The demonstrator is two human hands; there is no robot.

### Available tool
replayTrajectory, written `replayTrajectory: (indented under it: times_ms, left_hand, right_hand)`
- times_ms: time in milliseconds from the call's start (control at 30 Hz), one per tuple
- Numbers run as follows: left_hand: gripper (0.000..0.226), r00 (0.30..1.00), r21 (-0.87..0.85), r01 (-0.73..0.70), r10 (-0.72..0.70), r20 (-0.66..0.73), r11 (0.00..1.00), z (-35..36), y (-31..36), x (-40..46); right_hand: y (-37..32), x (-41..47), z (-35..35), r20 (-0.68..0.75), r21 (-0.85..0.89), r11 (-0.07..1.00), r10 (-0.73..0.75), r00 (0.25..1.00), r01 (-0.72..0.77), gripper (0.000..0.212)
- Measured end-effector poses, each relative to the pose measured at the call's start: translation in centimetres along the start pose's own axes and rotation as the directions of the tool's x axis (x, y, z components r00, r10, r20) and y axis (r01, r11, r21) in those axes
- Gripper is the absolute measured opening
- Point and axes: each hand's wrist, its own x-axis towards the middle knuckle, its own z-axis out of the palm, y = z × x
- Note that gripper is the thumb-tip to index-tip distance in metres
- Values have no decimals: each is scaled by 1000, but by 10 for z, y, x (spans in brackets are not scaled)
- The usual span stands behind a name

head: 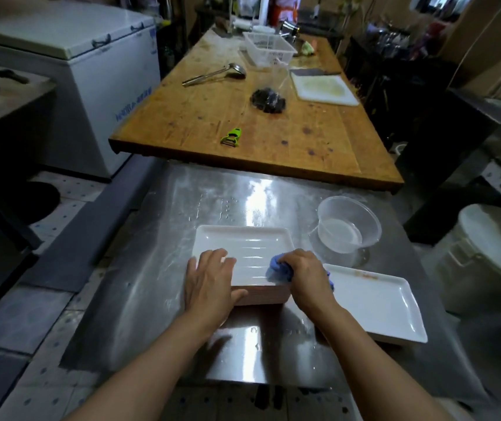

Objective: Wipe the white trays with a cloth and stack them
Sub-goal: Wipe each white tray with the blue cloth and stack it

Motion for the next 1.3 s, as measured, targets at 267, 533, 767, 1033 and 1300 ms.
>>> replayTrajectory:
  times_ms: [267,533,767,1033,1300]
  left_hand:
    - [17,993,-106,-120,122,9,987,13,20,-2]
    - [3,991,-141,-131,123,-61,981,-12,25,7]
    - [11,985,-163,-88,62,-158,983,-58,42,41]
    - [19,977,-830,156,-206,50,536,-105,62,41]
    - [19,989,-963,98,-134,66,251,-126,82,24]
  right_hand:
    - [20,-29,-24,-279,433,893,263,924,-124,19]
    - [25,-42,-32,-306,544,810,437,846,-221,38]
    - [9,-36,-55,-293,711,680,518,803,-180,42]
    - [-42,-19,-101,-590,604,778,291,753,173,41]
    - [-98,1,-115,-605,46,961,-190,773,273,40]
